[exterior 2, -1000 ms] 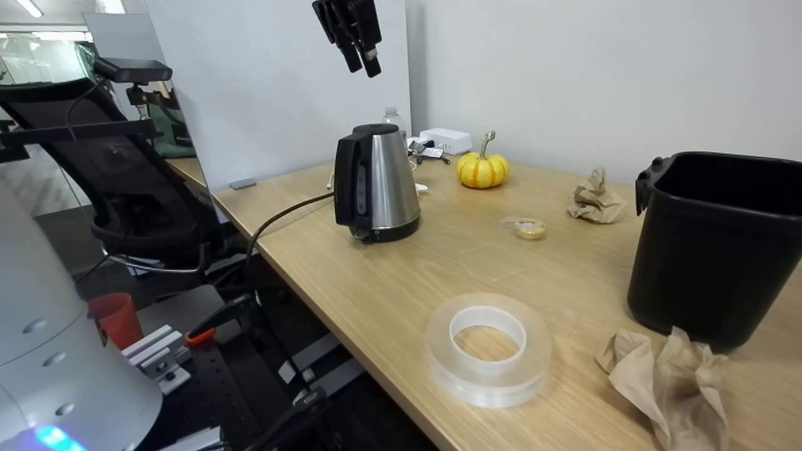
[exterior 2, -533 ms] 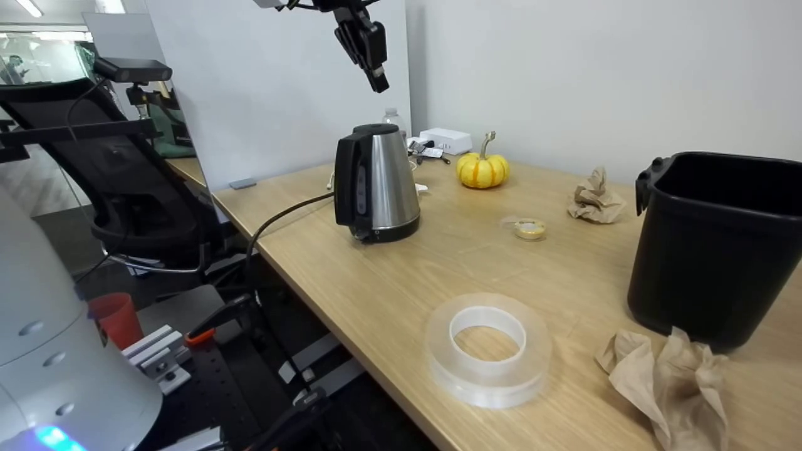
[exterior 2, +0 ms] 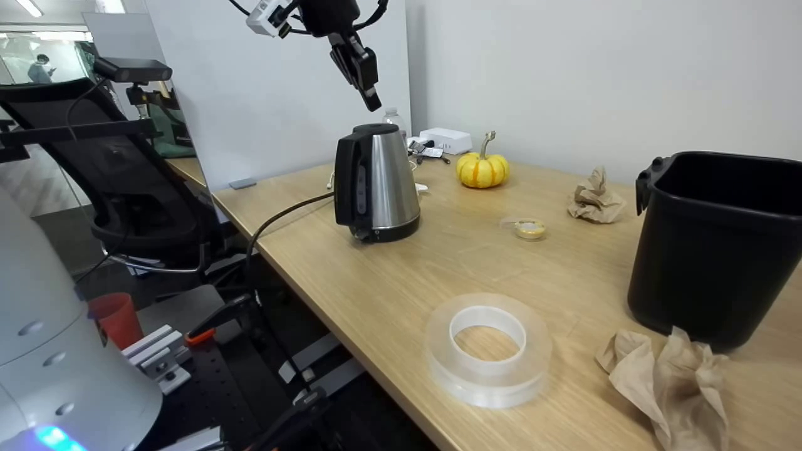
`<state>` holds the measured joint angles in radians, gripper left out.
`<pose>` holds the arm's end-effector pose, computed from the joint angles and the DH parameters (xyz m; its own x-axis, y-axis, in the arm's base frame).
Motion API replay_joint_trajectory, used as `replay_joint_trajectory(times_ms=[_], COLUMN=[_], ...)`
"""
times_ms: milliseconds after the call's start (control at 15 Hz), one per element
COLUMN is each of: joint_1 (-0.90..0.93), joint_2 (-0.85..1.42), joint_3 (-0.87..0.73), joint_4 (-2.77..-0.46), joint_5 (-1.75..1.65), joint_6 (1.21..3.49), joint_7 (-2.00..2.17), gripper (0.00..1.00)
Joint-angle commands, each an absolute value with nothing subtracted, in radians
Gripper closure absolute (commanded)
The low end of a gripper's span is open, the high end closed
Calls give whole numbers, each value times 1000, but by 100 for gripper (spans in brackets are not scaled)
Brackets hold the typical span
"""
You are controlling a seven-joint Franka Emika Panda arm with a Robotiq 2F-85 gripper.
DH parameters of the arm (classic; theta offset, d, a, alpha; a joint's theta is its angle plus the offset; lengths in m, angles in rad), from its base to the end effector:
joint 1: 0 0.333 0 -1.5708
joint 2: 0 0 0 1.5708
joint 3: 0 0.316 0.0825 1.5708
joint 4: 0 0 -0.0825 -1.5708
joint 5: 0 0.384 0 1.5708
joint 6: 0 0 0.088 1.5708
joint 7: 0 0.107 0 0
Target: Open the kettle
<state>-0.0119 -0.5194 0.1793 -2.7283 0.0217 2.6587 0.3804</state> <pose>0.3935 0.0647 0.4246 0.8760 -0.2294 0.4242 -0.2099 -0.9733 -0.0929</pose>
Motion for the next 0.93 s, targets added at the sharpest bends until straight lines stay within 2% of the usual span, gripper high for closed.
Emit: replay_joint_trajectory(times_ms=[0,867], joint_1=[-50,-84], joint_2=[-514,-494], joint_3=[216,259], joint_4=[-2763,-2776], joint_5=[-13,-25], joint_6=[2774,2799], joint_7=[405,409], gripper=[100,100])
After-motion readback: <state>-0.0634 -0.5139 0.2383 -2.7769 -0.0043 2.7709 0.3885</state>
